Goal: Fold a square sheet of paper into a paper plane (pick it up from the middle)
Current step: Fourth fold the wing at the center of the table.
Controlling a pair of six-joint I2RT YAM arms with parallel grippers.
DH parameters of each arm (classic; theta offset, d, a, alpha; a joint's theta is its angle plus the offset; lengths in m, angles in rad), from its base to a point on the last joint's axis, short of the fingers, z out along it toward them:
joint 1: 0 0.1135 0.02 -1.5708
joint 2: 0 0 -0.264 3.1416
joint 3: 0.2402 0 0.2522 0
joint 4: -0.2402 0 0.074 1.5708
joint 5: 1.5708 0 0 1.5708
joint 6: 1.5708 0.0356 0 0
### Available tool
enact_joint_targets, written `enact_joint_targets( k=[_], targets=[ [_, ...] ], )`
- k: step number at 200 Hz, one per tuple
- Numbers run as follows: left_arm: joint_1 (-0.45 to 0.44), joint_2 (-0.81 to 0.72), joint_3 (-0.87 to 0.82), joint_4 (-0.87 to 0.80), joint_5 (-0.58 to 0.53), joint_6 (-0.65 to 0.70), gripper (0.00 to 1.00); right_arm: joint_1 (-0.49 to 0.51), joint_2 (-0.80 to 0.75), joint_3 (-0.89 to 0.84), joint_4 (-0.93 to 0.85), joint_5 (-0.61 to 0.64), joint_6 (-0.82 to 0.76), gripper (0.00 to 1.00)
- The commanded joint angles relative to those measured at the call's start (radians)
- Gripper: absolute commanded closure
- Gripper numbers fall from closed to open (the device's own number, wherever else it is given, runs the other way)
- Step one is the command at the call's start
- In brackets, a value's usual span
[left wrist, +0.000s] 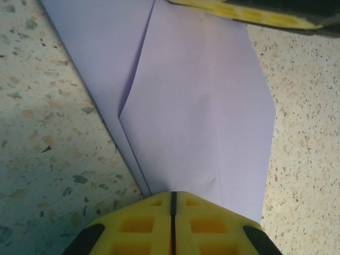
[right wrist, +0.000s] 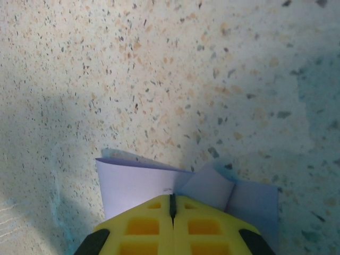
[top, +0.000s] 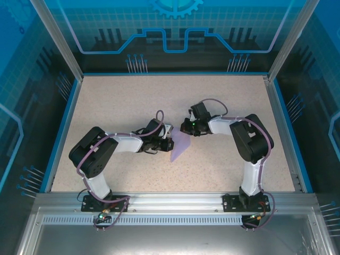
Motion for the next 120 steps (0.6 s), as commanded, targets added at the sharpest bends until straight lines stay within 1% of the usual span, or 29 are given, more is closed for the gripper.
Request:
enact_joint_targets(
  k=[1,38,67,120],
  targets=[
    [0.008,0.074,-0.070,-0.217,-0.127,0.034,0.92,-0.040,0.041,0.025,-0.023,0.010,-0.036,0.97],
    [0.008,0.074,-0.075,-0.217,-0.119,0.027,0.92,-0.080,0.066,0.038,-0.010,-0.007,-0.070,0.97],
    [0.008,0.069,-0.078,-0.221,-0.120,0.025,0.92,-0.107,0.071,0.059,-0.034,0.009,-0.085,0.97],
    [0.007,0.063,-0.082,-0.222,-0.110,0.016,0.92,-0.166,0.075,0.087,-0.049,-0.009,-0.104,0.96]
  ],
)
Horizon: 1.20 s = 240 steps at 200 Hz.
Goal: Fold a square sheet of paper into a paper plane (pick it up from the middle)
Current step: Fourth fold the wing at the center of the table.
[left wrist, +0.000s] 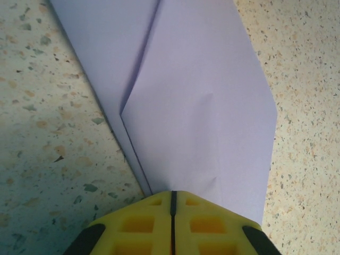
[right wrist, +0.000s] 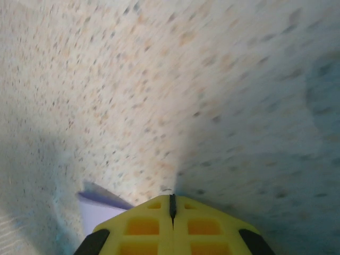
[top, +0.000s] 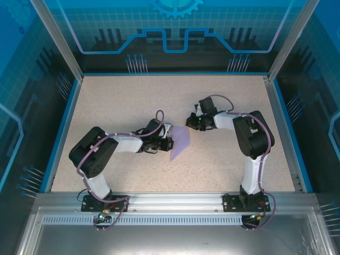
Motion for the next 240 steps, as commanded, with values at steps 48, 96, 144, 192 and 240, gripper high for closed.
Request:
enact_joint_targets(
  k=[48,96,144,192,240],
  targets=[
    [0.007,0.051,-0.069,-0.243,-0.070,0.011,0.92,-0.055,-0.050,0.019,-0.042,0.021,-0.047,0.96],
    [0.006,0.043,-0.056,-0.236,-0.040,-0.003,0.89,0.030,-0.190,-0.119,0.022,-0.086,0.029,0.96],
    [0.008,-0.021,-0.034,-0.249,-0.012,-0.014,0.85,0.140,-0.221,-0.207,0.110,-0.080,0.119,0.96],
    [0.007,-0.105,-0.004,-0.282,0.007,-0.015,0.82,0.190,-0.124,-0.198,0.161,-0.083,0.142,0.96],
    [0.007,-0.209,0.007,-0.352,-0.028,-0.012,0.73,0.199,-0.074,-0.194,0.150,-0.075,0.116,0.95]
  ],
)
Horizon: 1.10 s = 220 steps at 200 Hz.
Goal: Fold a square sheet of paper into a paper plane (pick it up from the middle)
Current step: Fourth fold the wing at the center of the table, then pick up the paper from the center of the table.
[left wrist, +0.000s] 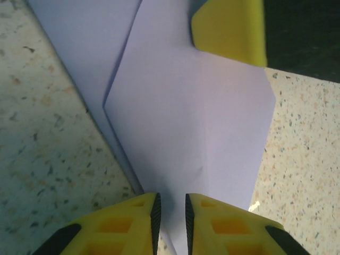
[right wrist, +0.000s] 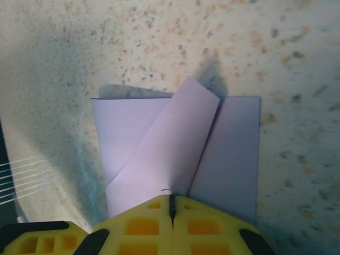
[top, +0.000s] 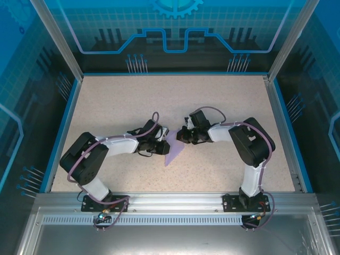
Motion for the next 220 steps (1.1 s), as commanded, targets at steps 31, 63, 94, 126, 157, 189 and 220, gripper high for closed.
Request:
enact_joint_targets(
  k=[31,63,94,126,157,189,220],
  targets=[
    [0.005,-0.144,0.009,-0.158,-0.042,-0.026,0.66,0.014,-0.002,0.005,-0.012,0.007,-0.016,0.95],
    [0.002,-0.188,0.008,-0.195,-0.036,-0.050,0.56,0.014,-0.040,0.005,-0.011,-0.003,-0.013,0.91],
    [-0.003,-0.187,0.002,-0.206,-0.049,-0.077,0.48,0.010,-0.112,-0.015,-0.031,-0.009,-0.012,0.85],
    [-0.006,-0.148,-0.023,-0.146,-0.026,-0.096,0.48,0.009,-0.172,-0.042,-0.047,-0.028,-0.008,0.77],
    [-0.008,-0.122,-0.031,-0.102,-0.021,-0.097,0.50,0.014,-0.168,-0.093,-0.022,-0.057,0.011,0.69],
    [-0.008,-0.083,-0.028,-0.092,-0.034,-0.083,0.60,0.029,-0.124,-0.081,0.015,-0.086,0.026,0.66],
    [-0.006,-0.064,-0.036,-0.073,-0.035,-0.081,0.66,0.046,-0.086,-0.060,0.037,-0.096,0.029,0.64]
  ],
)
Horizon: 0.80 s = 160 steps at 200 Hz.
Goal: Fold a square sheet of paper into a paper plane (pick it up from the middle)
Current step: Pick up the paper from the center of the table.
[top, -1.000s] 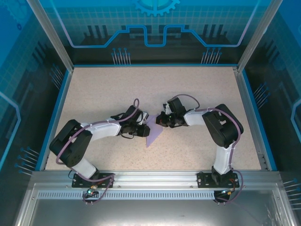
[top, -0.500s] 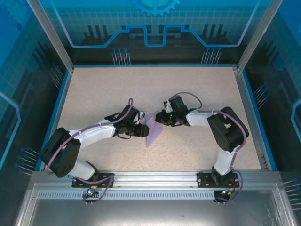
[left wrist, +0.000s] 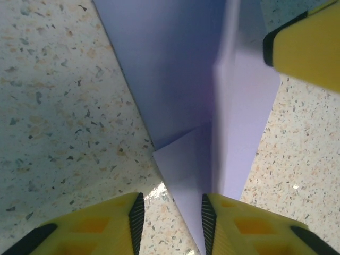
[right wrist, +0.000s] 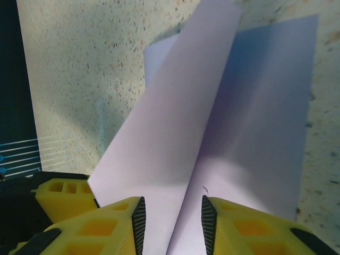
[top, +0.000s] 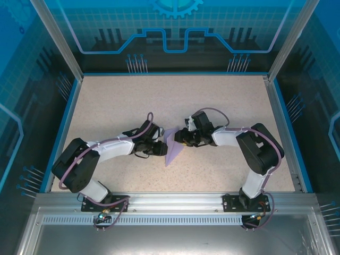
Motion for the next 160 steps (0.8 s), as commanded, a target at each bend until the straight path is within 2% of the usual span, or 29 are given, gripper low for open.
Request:
enact_joint_targets(
  k=[1,74,160],
  targets=[
    [-0.005,0.019,-0.019,0.025,-0.002,-0.004,0.66,0.024,0.038,0.025,0.029,-0.033,0.009,0.64],
    [-0.004,0.046,-0.023,0.021,-0.025,0.013,0.72,0.048,0.096,0.064,0.095,-0.078,0.034,0.64],
    [0.015,-0.032,-0.057,-0.011,-0.048,-0.006,0.68,0.079,0.141,0.071,0.115,-0.084,0.039,0.67]
  ],
)
